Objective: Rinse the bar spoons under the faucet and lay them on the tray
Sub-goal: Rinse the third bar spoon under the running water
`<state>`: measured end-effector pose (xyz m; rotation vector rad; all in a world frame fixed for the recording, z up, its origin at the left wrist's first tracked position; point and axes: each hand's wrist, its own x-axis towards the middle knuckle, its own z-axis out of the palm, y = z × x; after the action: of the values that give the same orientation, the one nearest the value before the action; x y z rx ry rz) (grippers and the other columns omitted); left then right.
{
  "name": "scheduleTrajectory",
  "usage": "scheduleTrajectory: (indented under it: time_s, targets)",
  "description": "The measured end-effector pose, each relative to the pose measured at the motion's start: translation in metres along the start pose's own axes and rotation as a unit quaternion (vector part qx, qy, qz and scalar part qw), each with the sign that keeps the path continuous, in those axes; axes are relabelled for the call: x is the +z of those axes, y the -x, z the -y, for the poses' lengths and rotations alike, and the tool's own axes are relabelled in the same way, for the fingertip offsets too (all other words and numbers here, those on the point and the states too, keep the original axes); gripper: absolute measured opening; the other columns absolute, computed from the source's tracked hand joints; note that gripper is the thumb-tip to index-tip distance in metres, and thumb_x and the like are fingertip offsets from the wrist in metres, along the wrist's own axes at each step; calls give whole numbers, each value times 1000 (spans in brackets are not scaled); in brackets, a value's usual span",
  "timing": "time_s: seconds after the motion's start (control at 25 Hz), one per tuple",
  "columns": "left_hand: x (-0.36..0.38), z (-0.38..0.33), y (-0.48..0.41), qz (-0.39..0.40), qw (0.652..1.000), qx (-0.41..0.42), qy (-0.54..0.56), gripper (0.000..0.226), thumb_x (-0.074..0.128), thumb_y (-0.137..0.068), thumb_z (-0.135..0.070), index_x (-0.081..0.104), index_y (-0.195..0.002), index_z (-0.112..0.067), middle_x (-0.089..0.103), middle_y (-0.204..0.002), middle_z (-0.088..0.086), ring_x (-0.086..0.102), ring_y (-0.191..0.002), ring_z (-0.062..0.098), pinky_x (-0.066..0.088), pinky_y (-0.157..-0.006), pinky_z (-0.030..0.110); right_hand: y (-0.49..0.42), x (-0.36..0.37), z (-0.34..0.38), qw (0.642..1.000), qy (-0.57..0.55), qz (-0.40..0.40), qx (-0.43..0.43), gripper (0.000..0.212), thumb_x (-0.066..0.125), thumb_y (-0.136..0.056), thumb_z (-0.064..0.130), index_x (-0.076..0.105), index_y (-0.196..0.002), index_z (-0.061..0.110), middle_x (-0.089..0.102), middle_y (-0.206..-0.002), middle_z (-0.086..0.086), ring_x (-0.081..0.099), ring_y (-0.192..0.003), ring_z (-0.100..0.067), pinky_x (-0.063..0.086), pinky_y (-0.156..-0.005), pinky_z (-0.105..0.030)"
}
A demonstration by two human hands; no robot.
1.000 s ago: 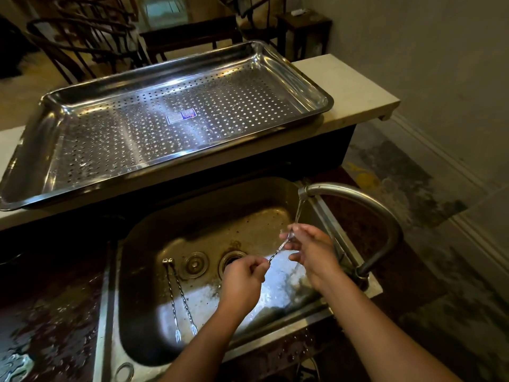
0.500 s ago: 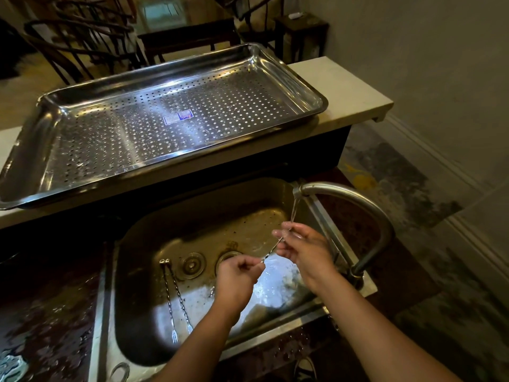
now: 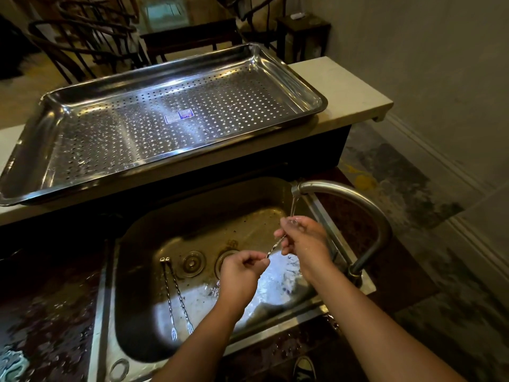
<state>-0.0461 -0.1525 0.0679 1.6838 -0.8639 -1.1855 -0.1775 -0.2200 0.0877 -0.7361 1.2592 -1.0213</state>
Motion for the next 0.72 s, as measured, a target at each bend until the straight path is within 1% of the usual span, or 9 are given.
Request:
scheduleTrajectory:
  time_s: [0.08, 0.12, 0.24, 0.32, 0.4, 0.44, 0.52, 0.6, 0.72]
  targets:
    - [3, 1, 2, 14, 1000, -7, 21, 7, 70, -84, -7, 74, -82, -12, 63, -60, 0, 50, -52, 8, 40, -49, 19, -3, -2, 4, 999, -35, -15, 24, 30, 51, -102, 31, 65, -100, 4, 73, -74, -12, 53, -51, -15, 44, -47, -25]
    - [4, 0, 2, 20, 999, -11, 32, 7, 69, -86, -8, 74, -83, -12, 63, -60, 1, 48, -52, 10, 39, -48, 21, -4, -5, 6, 997, -69, -8, 38, 34, 47, -103, 33, 65, -100, 5, 73, -75, -11, 54, -53, -15, 44, -49, -25]
    - [5, -5, -2, 30, 998, -22, 50, 8, 65, -88, -9, 73, -86, -9, 60, -58, 1, 44, -49, 11, 35, -45, 22, 0, -11, 6, 990, -119, 66, 36, 22, 50, -102, 25, 65, -108, 10, 74, -90, -9, 57, -63, -11, 45, -55, -25]
    - [6, -8, -5, 37, 998, -24, 51, 10, 63, -89, -8, 72, -85, -9, 58, -56, 1, 42, -47, 11, 32, -43, 22, 4, -11, 3, 993, -81, 90, 13, 18, 54, -100, 19, 65, -113, 12, 73, -94, -9, 58, -64, -10, 46, -54, -24]
    - [6, -7, -5, 48, 997, -33, 47, 13, 61, -90, -8, 72, -83, -10, 55, -55, 1, 38, -45, 10, 29, -41, 22, 2, -9, 4, 997, -30, 66, -8, 19, 54, -100, 25, 66, -110, 13, 74, -91, -12, 58, -61, -10, 46, -50, -23]
    - [7, -6, -4, 53, 996, -40, 51, 14, 60, -91, -8, 72, -83, -9, 53, -55, 1, 36, -44, 10, 27, -41, 21, 0, -8, 7, 998, -20, 54, -18, 20, 53, -101, 27, 67, -108, 14, 75, -91, -12, 58, -59, -11, 45, -49, -23]
    - [8, -6, -5, 60, 995, -49, 55, 15, 58, -91, -7, 71, -84, -7, 50, -55, 1, 34, -44, 10, 24, -41, 21, -6, -8, 12, 998, -36, 53, -27, 16, 54, -100, 17, 66, -110, 15, 77, -98, -11, 55, -60, -11, 46, -50, -23]
    - [9, -7, -7, 63, 996, -43, 53, 17, 58, -92, -8, 70, -81, -8, 50, -55, 1, 36, -46, 10, 26, -42, 22, -4, -7, 10, 997, -32, 73, -18, 19, 54, -98, 6, 65, -113, 13, 76, -100, -10, 55, -59, -9, 46, -51, -21]
    - [8, -7, -11, 72, 995, -24, 57, 30, 56, -94, -9, 68, -68, -19, 53, -56, 3, 41, -50, 15, 32, -46, 26, 7, -1, 1, 993, 60, 100, 1, 12, 55, -99, 10, 67, -101, 9, 75, -89, -9, 58, -59, -10, 45, -48, -20]
